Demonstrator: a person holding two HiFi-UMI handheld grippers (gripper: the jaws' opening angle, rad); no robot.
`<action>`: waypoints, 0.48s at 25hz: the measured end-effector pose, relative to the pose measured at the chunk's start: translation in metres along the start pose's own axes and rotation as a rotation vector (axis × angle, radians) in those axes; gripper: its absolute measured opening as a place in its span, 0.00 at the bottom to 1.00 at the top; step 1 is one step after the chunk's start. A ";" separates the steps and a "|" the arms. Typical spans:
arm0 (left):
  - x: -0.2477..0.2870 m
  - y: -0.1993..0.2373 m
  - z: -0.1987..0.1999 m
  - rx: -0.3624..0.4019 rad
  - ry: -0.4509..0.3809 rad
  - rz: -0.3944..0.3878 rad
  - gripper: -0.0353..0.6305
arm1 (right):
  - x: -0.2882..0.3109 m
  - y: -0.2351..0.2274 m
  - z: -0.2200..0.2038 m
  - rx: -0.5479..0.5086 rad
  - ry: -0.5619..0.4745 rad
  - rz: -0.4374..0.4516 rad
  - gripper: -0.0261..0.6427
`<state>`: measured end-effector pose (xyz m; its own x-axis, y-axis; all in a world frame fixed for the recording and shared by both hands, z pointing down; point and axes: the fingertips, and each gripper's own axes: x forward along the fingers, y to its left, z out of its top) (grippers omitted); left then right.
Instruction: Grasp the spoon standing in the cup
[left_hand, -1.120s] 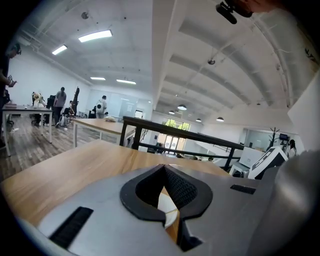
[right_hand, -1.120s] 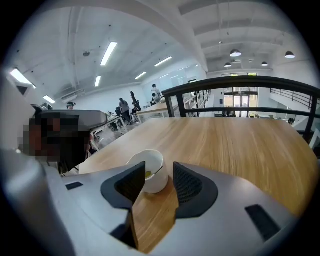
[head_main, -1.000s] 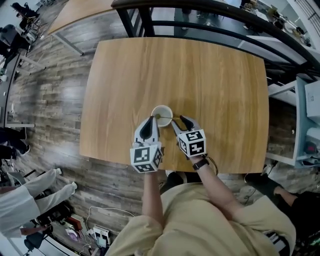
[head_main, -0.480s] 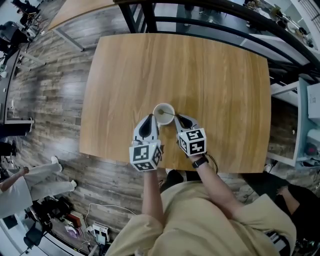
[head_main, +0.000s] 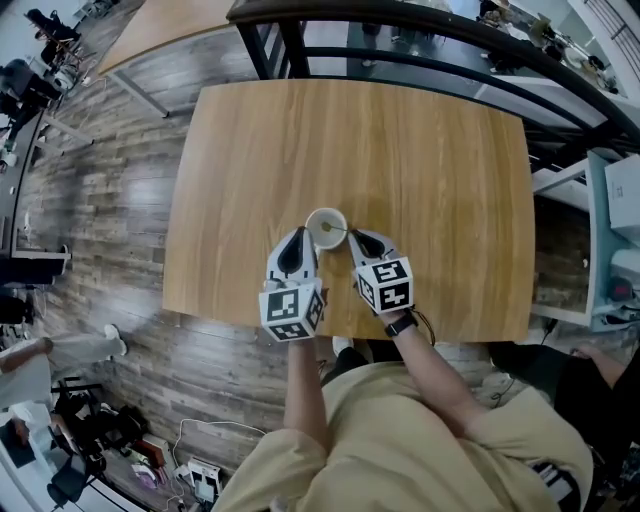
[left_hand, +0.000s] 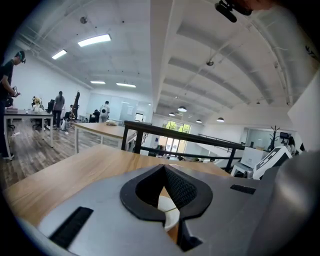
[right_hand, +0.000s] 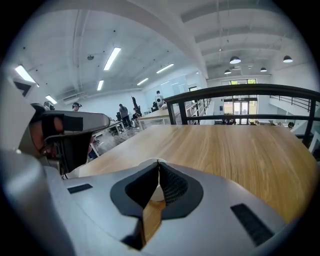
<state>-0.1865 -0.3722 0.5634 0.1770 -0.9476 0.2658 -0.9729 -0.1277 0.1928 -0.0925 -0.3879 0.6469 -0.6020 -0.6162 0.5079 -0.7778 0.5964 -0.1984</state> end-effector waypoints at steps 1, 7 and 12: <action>-0.003 -0.001 0.003 0.000 -0.006 -0.004 0.07 | -0.003 0.001 0.003 -0.003 -0.008 -0.004 0.07; -0.019 -0.010 0.023 0.032 -0.050 -0.023 0.07 | -0.025 0.008 0.021 -0.027 -0.073 -0.030 0.07; -0.034 -0.018 0.038 0.073 -0.086 -0.035 0.07 | -0.048 0.009 0.042 -0.055 -0.145 -0.064 0.07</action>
<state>-0.1808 -0.3489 0.5148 0.2011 -0.9635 0.1769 -0.9750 -0.1795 0.1308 -0.0783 -0.3747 0.5851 -0.5743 -0.7190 0.3913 -0.8067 0.5784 -0.1211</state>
